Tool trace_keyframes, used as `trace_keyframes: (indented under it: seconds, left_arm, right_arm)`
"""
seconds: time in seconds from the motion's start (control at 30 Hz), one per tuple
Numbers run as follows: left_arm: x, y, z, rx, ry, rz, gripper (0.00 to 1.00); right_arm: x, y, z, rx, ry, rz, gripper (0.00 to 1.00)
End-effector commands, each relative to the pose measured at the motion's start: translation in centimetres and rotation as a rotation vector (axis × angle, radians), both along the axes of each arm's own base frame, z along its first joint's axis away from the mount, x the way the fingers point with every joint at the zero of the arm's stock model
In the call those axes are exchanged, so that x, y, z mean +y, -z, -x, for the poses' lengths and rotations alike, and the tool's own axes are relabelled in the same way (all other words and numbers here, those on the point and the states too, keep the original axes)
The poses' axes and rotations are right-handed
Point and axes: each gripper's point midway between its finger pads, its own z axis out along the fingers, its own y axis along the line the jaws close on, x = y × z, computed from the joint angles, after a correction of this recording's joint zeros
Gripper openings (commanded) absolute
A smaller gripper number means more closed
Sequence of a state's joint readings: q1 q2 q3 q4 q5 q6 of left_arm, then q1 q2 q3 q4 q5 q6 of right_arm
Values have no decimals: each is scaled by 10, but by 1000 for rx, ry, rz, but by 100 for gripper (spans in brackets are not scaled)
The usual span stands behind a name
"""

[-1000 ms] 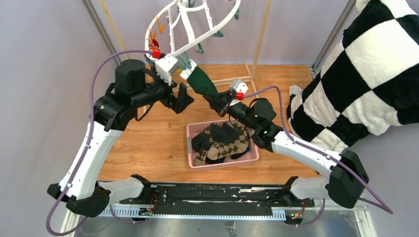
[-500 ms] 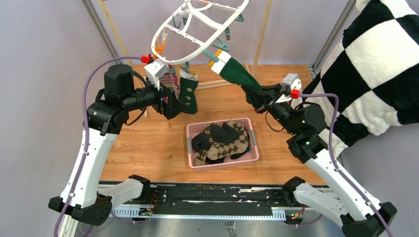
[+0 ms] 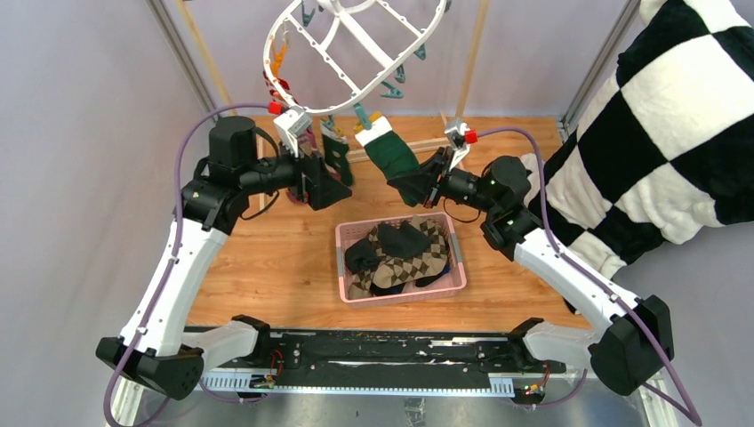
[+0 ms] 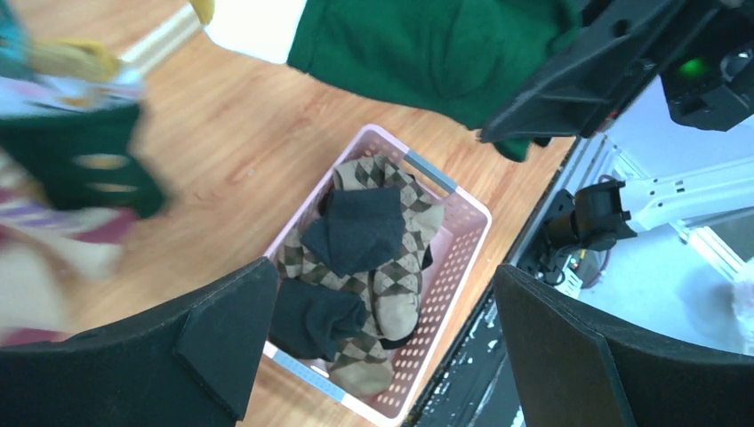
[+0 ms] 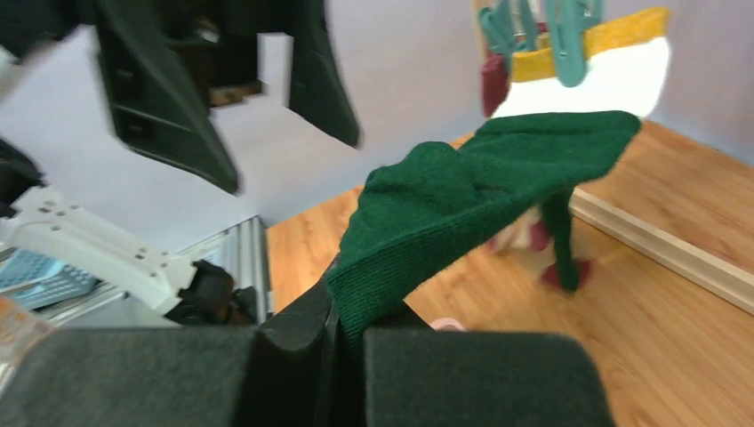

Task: Remove the socks clipped to the hanger
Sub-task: Remove the sock from the hanger.

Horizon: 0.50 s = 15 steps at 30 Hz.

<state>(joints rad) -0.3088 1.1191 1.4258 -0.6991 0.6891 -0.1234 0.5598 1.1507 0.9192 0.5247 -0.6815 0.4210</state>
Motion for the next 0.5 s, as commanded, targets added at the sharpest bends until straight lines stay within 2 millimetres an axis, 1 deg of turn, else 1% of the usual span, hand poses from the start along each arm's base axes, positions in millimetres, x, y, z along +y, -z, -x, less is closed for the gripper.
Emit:
trace_keyframes:
  seconds: [0.0, 0.13, 0.3, 0.37, 0.47]
  left_arm:
    - [-14, 2, -2, 70, 25, 123, 100]
    - [-18, 3, -13, 93, -4, 159, 100]
    - [-27, -18, -24, 123, -18, 275, 100]
    - [-30, -25, -23, 119, 4, 310, 100]
    - [-33, -26, -19, 126, 30, 351, 100]
  right_arm:
    - [14, -27, 45, -50, -197, -73, 0]
    - [26, -24, 54, -43, -229, -70, 0]
    - [44, -16, 59, -19, -262, -66, 1]
    - [47, -16, 60, -13, -269, -69, 1]
    - [50, -16, 61, -9, -269, -75, 1]
